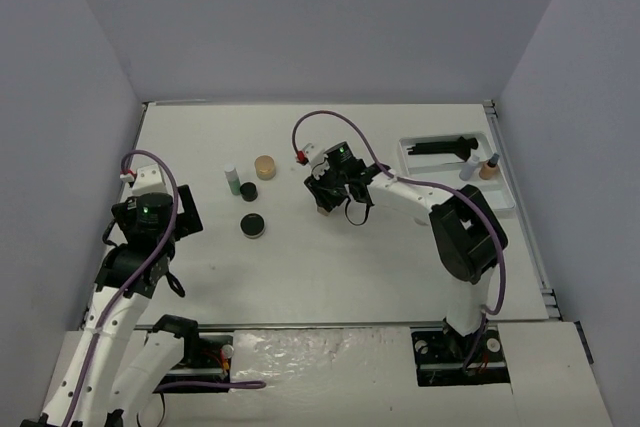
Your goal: Organize the makeup
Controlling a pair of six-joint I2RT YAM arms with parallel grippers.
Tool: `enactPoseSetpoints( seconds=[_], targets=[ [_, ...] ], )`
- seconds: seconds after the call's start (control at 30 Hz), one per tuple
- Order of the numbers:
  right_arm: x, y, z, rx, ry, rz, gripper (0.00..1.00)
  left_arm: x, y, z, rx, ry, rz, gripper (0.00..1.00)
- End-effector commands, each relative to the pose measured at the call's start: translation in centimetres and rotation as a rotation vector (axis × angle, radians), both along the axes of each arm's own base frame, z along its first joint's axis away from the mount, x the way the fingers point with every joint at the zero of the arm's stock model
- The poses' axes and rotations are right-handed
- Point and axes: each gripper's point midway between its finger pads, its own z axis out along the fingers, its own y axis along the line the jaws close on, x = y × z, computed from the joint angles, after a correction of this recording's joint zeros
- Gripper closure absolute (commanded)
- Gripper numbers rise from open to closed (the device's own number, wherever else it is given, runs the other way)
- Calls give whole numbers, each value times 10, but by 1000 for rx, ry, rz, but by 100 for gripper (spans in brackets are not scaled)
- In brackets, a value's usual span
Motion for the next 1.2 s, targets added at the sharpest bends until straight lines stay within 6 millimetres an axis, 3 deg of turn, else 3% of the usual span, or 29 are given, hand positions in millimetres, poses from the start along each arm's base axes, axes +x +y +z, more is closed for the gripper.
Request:
enactPoseSetpoints(
  seconds=[0.0,0.13,0.2,0.37,0.53,0.9,1.17],
  targets=[
    [26,-17,65,109,-147,-161,100,16,-9,13,-25,-62,-57,3],
    [45,-71,107,167,-223,-378,100,18,-10,12,-25,-57,-64,3],
    [51,-105,118,188,-240,-501,100,18,-11,12,-27,-54,-71,3],
    [61,-197,121,154,-294,-832,100,19,-13,11,-31,-56,-84,3],
    [66,-262,116,156,-305,-1052,100,20,-14,11,-30,-57,-91,3],
    [99,-315,92,100,-296,-1095,100,20,-14,13,-27,-66,-100,3],
    [102,-335,65,64,-286,-1016,100,19,-14,15,-25,-73,-102,3]
  ],
)
